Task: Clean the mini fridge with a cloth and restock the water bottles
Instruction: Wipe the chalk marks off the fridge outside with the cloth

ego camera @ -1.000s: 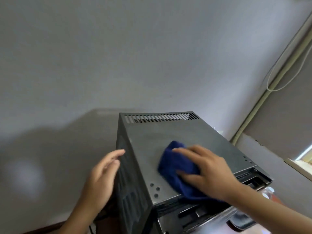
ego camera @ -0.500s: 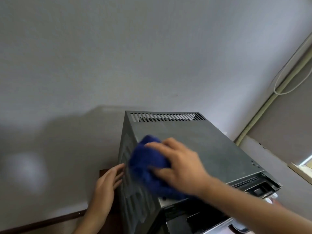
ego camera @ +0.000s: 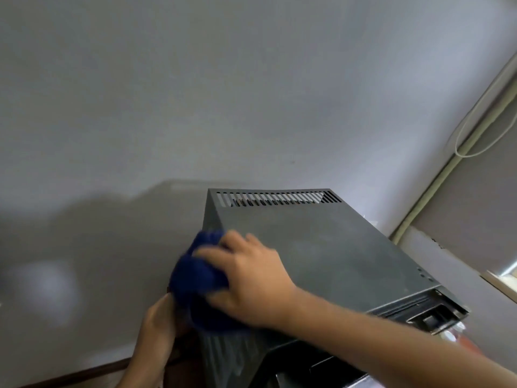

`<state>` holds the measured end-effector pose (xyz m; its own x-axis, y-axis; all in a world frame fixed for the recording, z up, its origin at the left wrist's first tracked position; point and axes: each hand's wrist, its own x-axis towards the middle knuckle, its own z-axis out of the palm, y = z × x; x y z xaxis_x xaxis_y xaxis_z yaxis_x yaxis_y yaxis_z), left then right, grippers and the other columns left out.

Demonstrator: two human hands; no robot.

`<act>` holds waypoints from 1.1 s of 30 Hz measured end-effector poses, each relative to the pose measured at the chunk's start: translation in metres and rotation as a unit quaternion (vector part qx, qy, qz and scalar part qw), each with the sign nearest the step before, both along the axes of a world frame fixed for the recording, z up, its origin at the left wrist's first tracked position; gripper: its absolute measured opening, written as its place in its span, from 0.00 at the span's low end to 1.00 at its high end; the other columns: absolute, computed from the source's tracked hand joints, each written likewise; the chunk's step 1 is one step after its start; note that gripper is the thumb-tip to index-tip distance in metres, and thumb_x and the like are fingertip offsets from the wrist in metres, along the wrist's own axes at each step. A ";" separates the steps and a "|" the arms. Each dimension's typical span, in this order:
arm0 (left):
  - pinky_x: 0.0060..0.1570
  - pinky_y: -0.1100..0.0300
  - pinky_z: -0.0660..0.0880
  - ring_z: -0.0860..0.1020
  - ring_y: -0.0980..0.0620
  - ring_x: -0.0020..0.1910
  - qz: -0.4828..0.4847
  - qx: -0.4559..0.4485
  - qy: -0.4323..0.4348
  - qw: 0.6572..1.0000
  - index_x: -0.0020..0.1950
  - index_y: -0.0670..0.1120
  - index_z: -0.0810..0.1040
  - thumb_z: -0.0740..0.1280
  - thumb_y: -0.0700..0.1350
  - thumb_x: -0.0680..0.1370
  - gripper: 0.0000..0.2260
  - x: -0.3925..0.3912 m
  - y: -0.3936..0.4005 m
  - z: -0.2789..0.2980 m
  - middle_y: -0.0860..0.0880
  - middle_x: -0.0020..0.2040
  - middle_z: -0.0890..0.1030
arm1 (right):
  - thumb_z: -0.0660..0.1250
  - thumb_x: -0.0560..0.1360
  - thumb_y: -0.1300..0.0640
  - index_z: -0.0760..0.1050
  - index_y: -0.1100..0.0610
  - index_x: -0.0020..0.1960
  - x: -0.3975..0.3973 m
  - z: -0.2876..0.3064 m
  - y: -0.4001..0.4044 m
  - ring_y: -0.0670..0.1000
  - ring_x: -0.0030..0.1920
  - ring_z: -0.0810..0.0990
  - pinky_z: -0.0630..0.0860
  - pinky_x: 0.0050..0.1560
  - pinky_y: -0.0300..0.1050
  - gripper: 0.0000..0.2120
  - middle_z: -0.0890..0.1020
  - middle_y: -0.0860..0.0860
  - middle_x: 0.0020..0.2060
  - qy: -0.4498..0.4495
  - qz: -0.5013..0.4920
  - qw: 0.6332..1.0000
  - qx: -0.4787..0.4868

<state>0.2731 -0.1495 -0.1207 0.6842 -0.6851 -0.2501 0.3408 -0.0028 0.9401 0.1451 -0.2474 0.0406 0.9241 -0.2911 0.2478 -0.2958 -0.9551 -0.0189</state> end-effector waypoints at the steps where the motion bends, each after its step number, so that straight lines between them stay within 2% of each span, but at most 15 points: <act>1: 0.47 0.56 0.79 0.85 0.51 0.48 0.004 -0.005 0.009 1.000 0.55 0.46 0.82 0.59 0.39 0.85 0.12 0.000 0.001 0.004 0.40 0.54 0.85 | 0.69 0.69 0.40 0.66 0.36 0.71 -0.023 -0.001 0.016 0.58 0.54 0.75 0.78 0.42 0.53 0.31 0.72 0.47 0.58 0.008 0.027 1.000 0.001; 6: 0.32 0.66 0.78 0.83 0.48 0.40 -0.054 -0.065 0.001 0.996 0.55 0.40 0.80 0.57 0.37 0.86 0.12 -0.012 0.007 0.022 0.39 0.47 0.84 | 0.69 0.70 0.36 0.64 0.32 0.73 -0.083 -0.002 0.024 0.49 0.59 0.77 0.80 0.48 0.52 0.33 0.73 0.40 0.62 -0.039 0.006 0.999 0.036; 9: 0.45 0.60 0.80 0.85 0.52 0.47 -0.061 -0.110 0.033 0.992 0.54 0.51 0.85 0.59 0.39 0.85 0.15 -0.016 0.009 0.048 0.38 0.56 0.84 | 0.71 0.71 0.37 0.69 0.37 0.72 -0.064 0.002 0.022 0.46 0.61 0.77 0.77 0.58 0.51 0.30 0.75 0.39 0.61 -0.084 -0.006 0.991 0.103; 11: 0.61 0.47 0.79 0.84 0.47 0.58 -0.078 -0.205 0.136 0.966 0.62 0.50 0.84 0.61 0.51 0.82 0.15 -0.024 0.028 0.063 0.39 0.64 0.82 | 0.72 0.72 0.38 0.71 0.39 0.69 -0.037 0.003 0.027 0.43 0.61 0.77 0.75 0.61 0.49 0.27 0.76 0.39 0.60 -0.148 -0.031 0.972 0.180; 13: 0.76 0.41 0.62 0.70 0.40 0.75 -0.099 -0.308 0.194 0.926 0.77 0.44 0.69 0.58 0.57 0.84 0.26 -0.037 0.049 0.070 0.38 0.76 0.71 | 0.71 0.74 0.40 0.70 0.40 0.68 -0.007 0.005 0.047 0.42 0.62 0.76 0.74 0.63 0.49 0.24 0.76 0.40 0.61 -0.190 -0.025 0.945 0.266; 15: 0.79 0.44 0.44 0.54 0.39 0.81 -0.066 -0.398 0.227 0.887 0.82 0.41 0.56 0.55 0.57 0.86 0.29 -0.051 0.068 0.079 0.39 0.82 0.55 | 0.66 0.78 0.40 0.68 0.42 0.72 0.015 0.005 0.072 0.42 0.67 0.72 0.71 0.69 0.49 0.23 0.74 0.42 0.66 -0.142 0.041 0.938 0.312; 17: 0.72 0.42 0.68 0.70 0.40 0.74 -0.103 -0.397 0.302 0.861 0.74 0.42 0.73 0.71 0.53 0.79 0.27 -0.040 0.075 0.066 0.41 0.76 0.70 | 0.57 0.83 0.39 0.67 0.42 0.76 0.023 0.009 0.087 0.44 0.74 0.66 0.64 0.75 0.47 0.22 0.70 0.42 0.73 -0.025 0.117 0.962 0.244; 19: 0.50 0.48 0.83 0.83 0.42 0.60 -0.026 -0.344 0.277 0.897 0.64 0.44 0.83 0.84 0.50 0.63 0.31 -0.026 0.083 0.058 0.41 0.65 0.82 | 0.55 0.84 0.38 0.70 0.43 0.75 0.019 0.019 0.076 0.46 0.75 0.67 0.63 0.75 0.45 0.22 0.69 0.44 0.75 0.012 0.153 0.985 0.076; 21: 0.50 0.49 0.83 0.83 0.41 0.61 -0.031 -0.313 0.233 0.920 0.68 0.44 0.80 0.86 0.49 0.59 0.39 -0.014 0.088 0.043 0.41 0.64 0.82 | 0.57 0.83 0.38 0.76 0.46 0.69 0.014 0.023 0.047 0.49 0.71 0.73 0.69 0.71 0.48 0.21 0.75 0.47 0.72 -0.063 0.110 0.991 -0.035; 23: 0.50 0.52 0.83 0.84 0.43 0.58 0.033 -0.216 0.160 0.963 0.62 0.46 0.82 0.85 0.49 0.58 0.33 -0.009 0.082 0.022 0.46 0.57 0.86 | 0.58 0.81 0.39 0.79 0.48 0.66 0.006 0.025 0.008 0.50 0.68 0.76 0.72 0.68 0.50 0.21 0.78 0.47 0.68 -0.130 -0.005 0.991 -0.018; 26: 0.54 0.53 0.81 0.85 0.47 0.53 0.046 -0.121 0.060 0.990 0.57 0.48 0.84 0.84 0.61 0.54 0.35 -0.011 0.069 0.009 0.49 0.51 0.88 | 0.60 0.81 0.39 0.72 0.49 0.71 -0.007 0.015 -0.042 0.55 0.67 0.76 0.73 0.66 0.53 0.23 0.75 0.48 0.70 -0.081 -0.175 0.980 0.048; 27: 0.57 0.53 0.80 0.85 0.48 0.53 0.009 -0.102 0.032 0.994 0.58 0.48 0.84 0.83 0.61 0.58 0.33 -0.017 0.063 0.007 0.50 0.51 0.87 | 0.61 0.81 0.39 0.70 0.48 0.73 -0.011 0.009 -0.051 0.55 0.67 0.75 0.72 0.65 0.53 0.24 0.74 0.49 0.71 -0.060 -0.195 0.977 0.061; 29: 0.54 0.68 0.77 0.84 0.57 0.52 -0.036 -0.042 -0.050 0.997 0.60 0.47 0.83 0.81 0.54 0.68 0.24 -0.033 0.052 0.009 0.52 0.51 0.86 | 0.62 0.81 0.39 0.69 0.47 0.74 -0.017 0.000 -0.057 0.54 0.68 0.75 0.71 0.64 0.50 0.25 0.74 0.49 0.72 -0.049 -0.182 0.978 0.089; 31: 0.51 0.78 0.70 0.77 0.73 0.54 -0.062 -0.044 -0.140 0.987 0.65 0.52 0.78 0.79 0.45 0.73 0.22 -0.054 0.041 0.012 0.56 0.56 0.81 | 0.62 0.81 0.41 0.68 0.47 0.75 -0.017 -0.003 -0.059 0.52 0.70 0.73 0.68 0.64 0.46 0.24 0.74 0.48 0.72 -0.054 -0.166 0.979 0.107; 33: 0.65 0.77 0.65 0.66 0.77 0.67 -0.101 -0.075 -0.178 0.976 0.74 0.65 0.66 0.78 0.42 0.74 0.36 -0.084 0.045 0.018 0.62 0.70 0.73 | 0.62 0.82 0.42 0.67 0.47 0.76 -0.015 -0.003 -0.060 0.51 0.72 0.71 0.66 0.66 0.45 0.24 0.73 0.48 0.73 -0.059 -0.169 0.977 0.118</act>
<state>0.1893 -0.1047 -0.1028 0.5575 -0.8251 0.0914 -0.0006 0.1098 0.9940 0.1299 -0.3077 0.0374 0.7350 -0.6359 0.2355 -0.5756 -0.7686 -0.2790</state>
